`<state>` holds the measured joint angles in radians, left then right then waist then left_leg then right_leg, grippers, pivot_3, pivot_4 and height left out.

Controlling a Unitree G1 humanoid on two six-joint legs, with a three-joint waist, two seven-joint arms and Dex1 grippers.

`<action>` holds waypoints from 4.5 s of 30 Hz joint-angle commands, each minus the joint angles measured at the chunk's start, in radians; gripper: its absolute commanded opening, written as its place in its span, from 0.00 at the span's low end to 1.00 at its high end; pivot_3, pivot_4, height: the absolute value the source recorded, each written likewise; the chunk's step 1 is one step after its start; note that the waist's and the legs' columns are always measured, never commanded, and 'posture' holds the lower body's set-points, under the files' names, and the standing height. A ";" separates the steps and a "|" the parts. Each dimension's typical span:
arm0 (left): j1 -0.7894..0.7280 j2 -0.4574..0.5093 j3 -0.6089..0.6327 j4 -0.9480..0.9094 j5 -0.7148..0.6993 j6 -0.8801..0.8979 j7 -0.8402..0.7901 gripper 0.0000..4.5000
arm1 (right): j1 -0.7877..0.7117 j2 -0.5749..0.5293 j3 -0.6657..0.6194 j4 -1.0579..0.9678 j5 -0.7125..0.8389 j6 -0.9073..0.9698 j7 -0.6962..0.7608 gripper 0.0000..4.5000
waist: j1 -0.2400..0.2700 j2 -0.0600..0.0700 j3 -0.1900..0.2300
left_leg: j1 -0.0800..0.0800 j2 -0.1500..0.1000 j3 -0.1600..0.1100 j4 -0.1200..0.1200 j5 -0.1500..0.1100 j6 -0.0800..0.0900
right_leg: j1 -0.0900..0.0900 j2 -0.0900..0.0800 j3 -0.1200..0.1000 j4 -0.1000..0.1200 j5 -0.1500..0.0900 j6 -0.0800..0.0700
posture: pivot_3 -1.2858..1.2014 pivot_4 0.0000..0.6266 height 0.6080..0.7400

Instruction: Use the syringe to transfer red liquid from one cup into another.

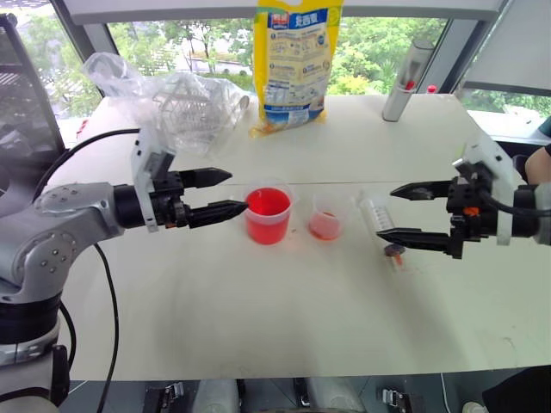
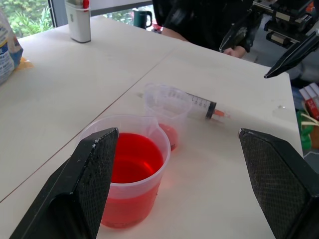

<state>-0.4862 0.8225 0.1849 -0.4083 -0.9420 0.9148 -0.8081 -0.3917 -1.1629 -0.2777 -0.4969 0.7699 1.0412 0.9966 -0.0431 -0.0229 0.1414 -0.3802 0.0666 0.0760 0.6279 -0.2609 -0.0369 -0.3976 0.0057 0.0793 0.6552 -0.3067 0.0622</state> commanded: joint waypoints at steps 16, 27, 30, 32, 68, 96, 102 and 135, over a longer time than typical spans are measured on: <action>-0.003 0.007 0.031 -0.022 -0.015 -0.020 0.003 0.88 | -0.050 -0.034 0.049 0.035 -0.026 -0.021 -0.008 0.99 | 0.000 0.000 0.000 | 0.000 0.000 0.000 0.000 0.000 0.000 | 0.000 0.000 0.000 0.000 0.000 0.000 | 0.52 0.24 1.00; 0.001 -0.005 0.020 -0.025 -0.007 -0.033 0.004 0.88 | -0.182 -0.040 0.201 0.135 -0.104 0.055 -0.075 0.99 | -0.002 0.000 0.000 | 0.001 0.000 0.001 0.000 0.000 0.000 | 0.000 0.000 0.001 0.000 0.000 0.000 | 0.52 0.24 1.00; 0.001 -0.015 0.017 -0.024 -0.003 -0.041 0.006 0.88 | -0.315 -0.002 0.321 0.224 -0.161 0.137 -0.122 0.99 | -0.003 0.000 0.000 | 0.001 0.000 0.002 0.000 0.000 0.000 | 0.000 0.000 0.002 0.000 -0.001 -0.003 | 0.52 0.24 1.00; 0.005 -0.022 0.012 -0.025 0.003 -0.048 0.008 0.88 | -0.379 0.029 0.400 0.289 -0.223 0.139 -0.139 0.99 | -0.002 0.000 0.001 | 0.002 0.000 0.002 0.000 0.000 0.000 | 0.000 0.000 0.002 0.000 -0.002 -0.003 | 0.52 0.24 1.00; 0.095 -0.040 0.027 -0.104 0.056 -0.109 0.067 0.88 | -0.725 0.474 0.727 1.180 -0.622 0.252 -0.110 0.73 | -0.002 0.000 0.000 | -0.007 -0.001 0.002 0.001 0.000 0.000 | -0.007 0.001 0.001 0.000 0.001 0.000 | 0.52 0.24 1.00; -0.309 -0.040 -0.046 0.250 0.159 -0.197 -0.139 0.88 | -0.538 0.690 0.095 0.311 -0.326 -0.368 -0.291 0.31 | -0.014 0.002 0.000 | -0.007 0.000 0.001 0.001 0.000 0.000 | -0.009 0.005 0.000 0.005 0.001 0.001 | 0.52 0.24 1.00; -0.384 -0.019 -0.043 0.294 0.170 -0.179 -0.194 0.88 | -0.490 0.900 0.156 0.327 -0.234 -0.481 -0.274 0.31 | -0.012 0.002 0.000 | -0.007 0.000 0.001 0.002 0.000 0.000 | -0.010 0.002 -0.001 0.008 0.001 0.001 | 0.52 0.24 1.00; -0.488 -0.164 -0.205 0.493 0.383 -0.306 -0.266 0.88 | -0.246 1.024 0.393 0.599 -0.436 -0.880 -0.205 0.31 | -0.003 0.001 -0.001 | -0.007 -0.002 0.001 0.004 0.000 0.000 | -0.010 0.002 -0.001 0.009 0.001 0.001 | 0.52 0.24 1.00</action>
<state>-0.9473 0.6604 -0.0241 0.0870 -0.5747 0.6373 -1.0679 -0.6303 -0.1440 0.1147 0.1304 0.3299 0.1816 0.7915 -0.0458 -0.0220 0.1407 -0.3871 0.0650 0.0776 0.6316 -0.2605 -0.0374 -0.4075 0.0076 0.0781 0.6643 -0.3056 0.0630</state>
